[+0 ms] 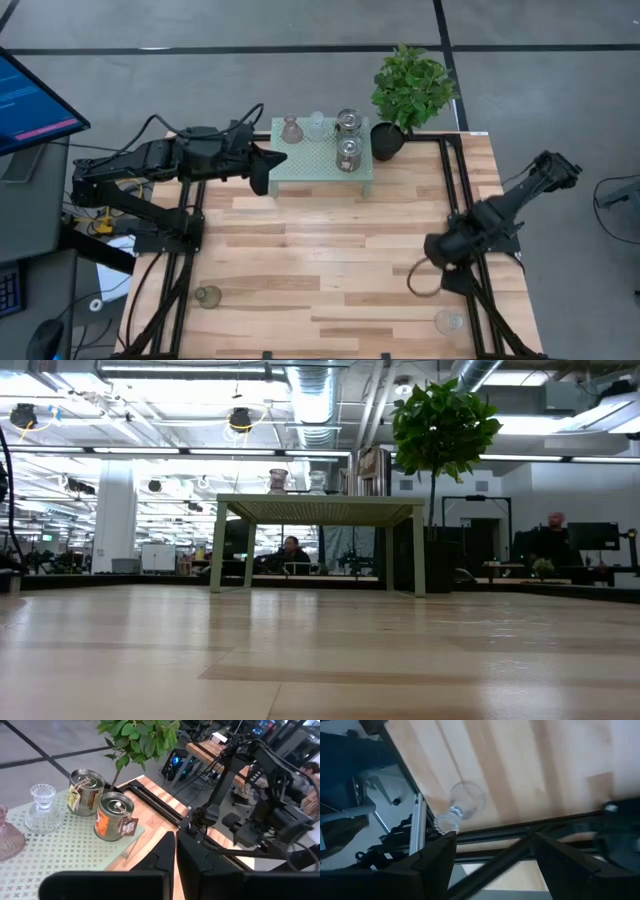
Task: Pick & Place candle stick holders
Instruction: Put the transparent vase on the shelf
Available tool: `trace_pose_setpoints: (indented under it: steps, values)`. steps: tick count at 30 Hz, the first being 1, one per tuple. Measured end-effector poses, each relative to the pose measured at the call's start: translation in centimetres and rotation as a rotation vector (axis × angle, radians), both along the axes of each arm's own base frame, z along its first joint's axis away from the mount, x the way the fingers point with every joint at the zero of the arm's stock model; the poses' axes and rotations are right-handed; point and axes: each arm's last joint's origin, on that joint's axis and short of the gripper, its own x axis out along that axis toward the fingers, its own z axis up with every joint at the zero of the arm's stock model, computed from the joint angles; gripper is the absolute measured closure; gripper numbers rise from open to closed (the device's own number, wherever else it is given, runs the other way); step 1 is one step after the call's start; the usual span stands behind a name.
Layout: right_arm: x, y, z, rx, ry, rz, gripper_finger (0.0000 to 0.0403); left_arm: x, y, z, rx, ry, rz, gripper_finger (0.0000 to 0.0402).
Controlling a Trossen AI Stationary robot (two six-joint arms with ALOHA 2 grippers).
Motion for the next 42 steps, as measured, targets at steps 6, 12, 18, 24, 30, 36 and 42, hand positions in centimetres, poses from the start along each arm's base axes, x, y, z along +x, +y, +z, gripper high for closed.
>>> trace_pose_setpoints:
  steps: [6, 12, 18, 24, 30, 36, 42]
  values:
    - [-0.5, 2.7, -2.0, 0.000, 0.018, 0.009, 0.0147, 0.0, 0.0, 0.0, 0.034, 0.013, -0.002, 0.0364]
    - [-1.3, 5.2, -3.8, 0.051, -0.026, 0.016, 0.0147, 0.0, 0.0, 0.0, 0.035, 0.013, -0.002, 0.0347]
    - [-2.8, 6.3, -6.0, 0.057, -0.004, 0.035, 0.0147, 0.0, 0.0, 0.0, 0.035, 0.013, -0.002, 0.0335]
    - [-3.6, 6.8, -7.7, 0.074, -0.011, 0.061, 0.0147, 0.0, 0.0, 0.0, 0.028, 0.010, -0.001, 0.0331]
    - [-4.0, 6.4, -9.2, 0.052, 0.000, 0.064, 0.0147, 0.0, 0.0, 0.0, 0.028, 0.010, -0.001, 0.0331]
    - [-3.7, 6.7, -9.5, 0.080, -0.052, 0.056, 0.0147, 0.0, 0.0, 0.0, 0.028, 0.010, -0.001, 0.0331]
    - [-3.7, 6.6, -10.5, 0.093, -0.058, 0.051, 0.0147, 0.0, 0.0, 0.0, 0.028, 0.009, -0.001, 0.0331]
